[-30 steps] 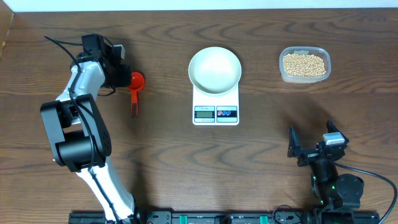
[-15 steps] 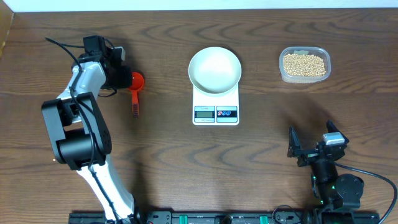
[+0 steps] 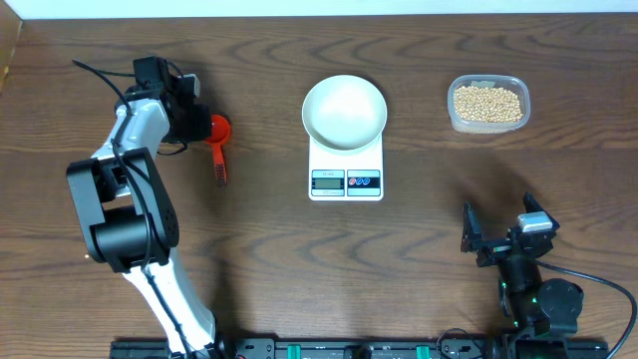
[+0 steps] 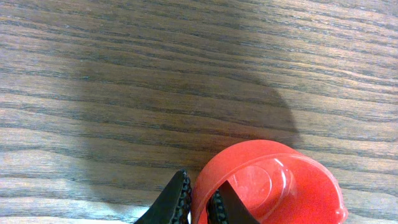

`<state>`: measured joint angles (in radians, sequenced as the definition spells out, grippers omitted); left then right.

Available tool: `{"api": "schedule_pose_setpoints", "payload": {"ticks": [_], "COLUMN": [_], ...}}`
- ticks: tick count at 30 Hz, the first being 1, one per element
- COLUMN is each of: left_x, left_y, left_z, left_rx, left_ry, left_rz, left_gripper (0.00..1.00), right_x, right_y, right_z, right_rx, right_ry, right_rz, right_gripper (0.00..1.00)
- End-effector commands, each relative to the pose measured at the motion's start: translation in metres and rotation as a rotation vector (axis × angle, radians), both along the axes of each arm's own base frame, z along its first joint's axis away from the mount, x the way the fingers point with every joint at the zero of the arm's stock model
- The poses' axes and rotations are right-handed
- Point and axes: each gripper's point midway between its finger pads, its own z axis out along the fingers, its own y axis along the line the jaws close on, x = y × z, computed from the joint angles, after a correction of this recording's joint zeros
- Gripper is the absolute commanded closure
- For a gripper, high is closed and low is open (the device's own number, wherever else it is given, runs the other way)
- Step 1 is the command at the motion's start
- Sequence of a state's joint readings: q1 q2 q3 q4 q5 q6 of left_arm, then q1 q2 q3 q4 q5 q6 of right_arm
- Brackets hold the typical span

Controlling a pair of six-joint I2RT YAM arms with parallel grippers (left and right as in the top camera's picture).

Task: Scoop item into bowl and weigh 50g on scale
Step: 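Close the left gripper on the red scoop's cup rim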

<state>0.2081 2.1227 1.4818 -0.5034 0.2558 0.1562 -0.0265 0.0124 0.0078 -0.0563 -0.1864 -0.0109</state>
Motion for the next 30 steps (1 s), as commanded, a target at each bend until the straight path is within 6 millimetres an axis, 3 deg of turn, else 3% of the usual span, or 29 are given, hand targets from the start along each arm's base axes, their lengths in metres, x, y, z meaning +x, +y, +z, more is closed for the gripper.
{"api": "schedule_pose_setpoints", "payload": {"ticks": [1,22,30], "left_x": [0.0001,-0.0029,-0.0014], "left_y": [0.0021,0.0014,0.0017], "left_z": [-0.0053,-0.0072,-0.0067], "left_rx": [0.002,0.000,0.002], "left_ry": [0.011,0.022,0.015], "left_rz": [0.009,0.008,0.008], "left_gripper": [0.86,0.86,0.92], "right_x": [-0.0004,-0.0004,-0.0004], "right_y": [0.0014,0.0014,0.0014], "right_z": [-0.0007,-0.0006,-0.0007], "right_rx": [0.010,0.010,0.010], "right_ry": [0.002,0.001,0.002], "right_rz": [0.005,0.005,0.005], "right_gripper": [0.01,0.01,0.01]}}
